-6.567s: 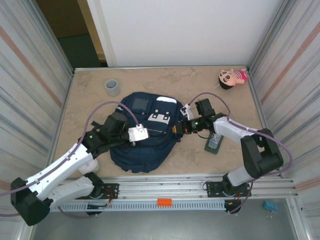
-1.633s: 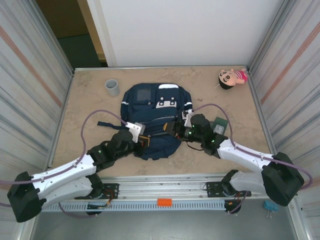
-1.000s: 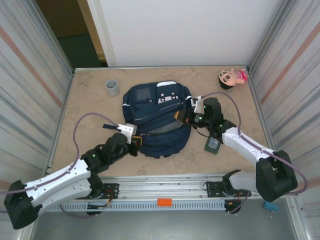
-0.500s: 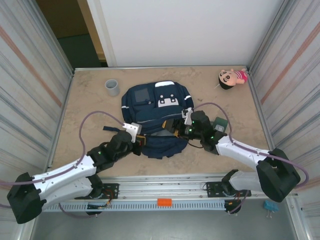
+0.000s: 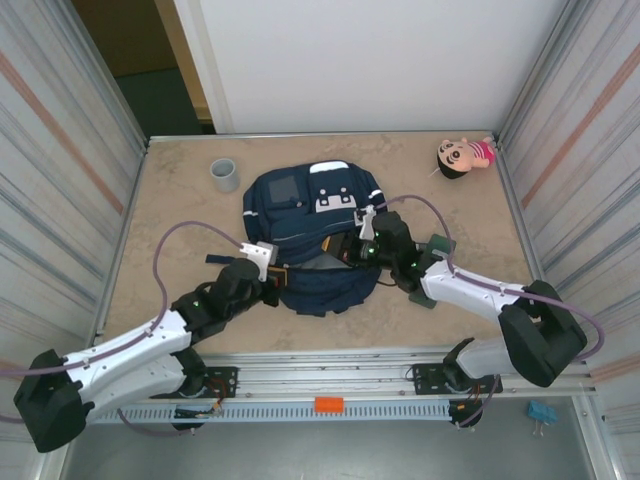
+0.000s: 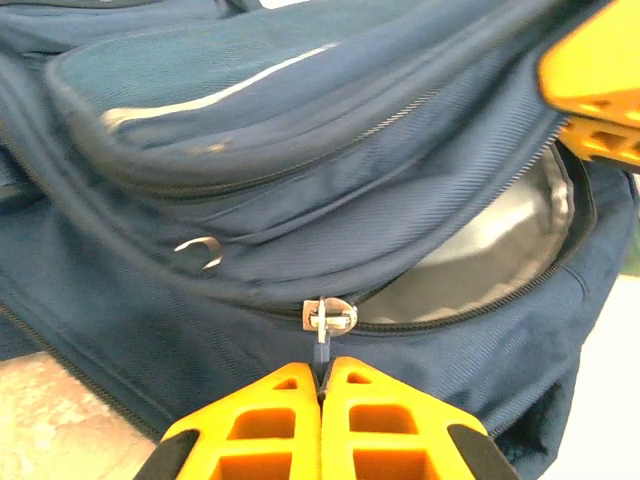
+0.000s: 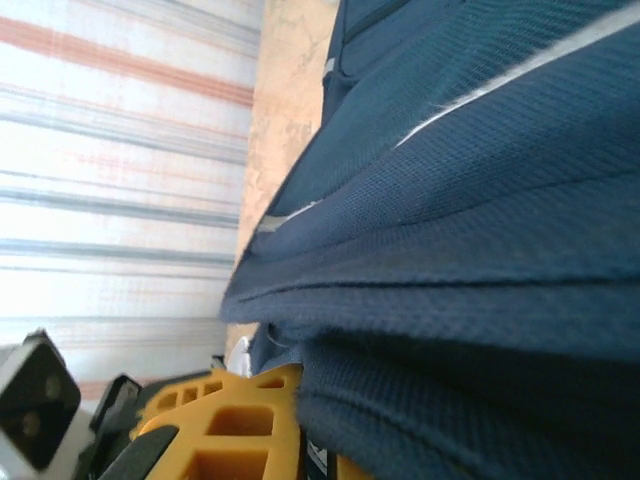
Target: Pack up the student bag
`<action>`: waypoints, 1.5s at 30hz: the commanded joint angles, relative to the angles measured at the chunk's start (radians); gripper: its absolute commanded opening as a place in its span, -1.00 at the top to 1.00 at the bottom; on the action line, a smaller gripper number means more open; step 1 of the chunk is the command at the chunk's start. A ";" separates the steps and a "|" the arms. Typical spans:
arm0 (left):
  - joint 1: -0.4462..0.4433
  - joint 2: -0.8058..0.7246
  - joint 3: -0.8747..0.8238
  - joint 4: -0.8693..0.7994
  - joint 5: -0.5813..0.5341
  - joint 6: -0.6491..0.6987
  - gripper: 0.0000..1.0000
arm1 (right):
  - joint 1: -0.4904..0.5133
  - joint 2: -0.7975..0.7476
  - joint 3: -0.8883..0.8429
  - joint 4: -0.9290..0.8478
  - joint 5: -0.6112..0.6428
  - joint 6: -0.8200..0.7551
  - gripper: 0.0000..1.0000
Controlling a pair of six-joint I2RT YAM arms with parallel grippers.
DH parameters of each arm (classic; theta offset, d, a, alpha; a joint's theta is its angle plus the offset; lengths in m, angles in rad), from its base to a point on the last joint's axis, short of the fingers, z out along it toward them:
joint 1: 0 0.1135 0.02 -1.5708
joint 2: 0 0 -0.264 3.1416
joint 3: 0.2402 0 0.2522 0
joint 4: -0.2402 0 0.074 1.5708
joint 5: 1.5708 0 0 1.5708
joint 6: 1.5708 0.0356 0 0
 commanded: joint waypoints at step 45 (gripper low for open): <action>0.435 -0.094 -0.022 -0.015 0.184 -0.114 -0.20 | -0.106 0.049 0.256 0.007 -0.065 -0.128 0.92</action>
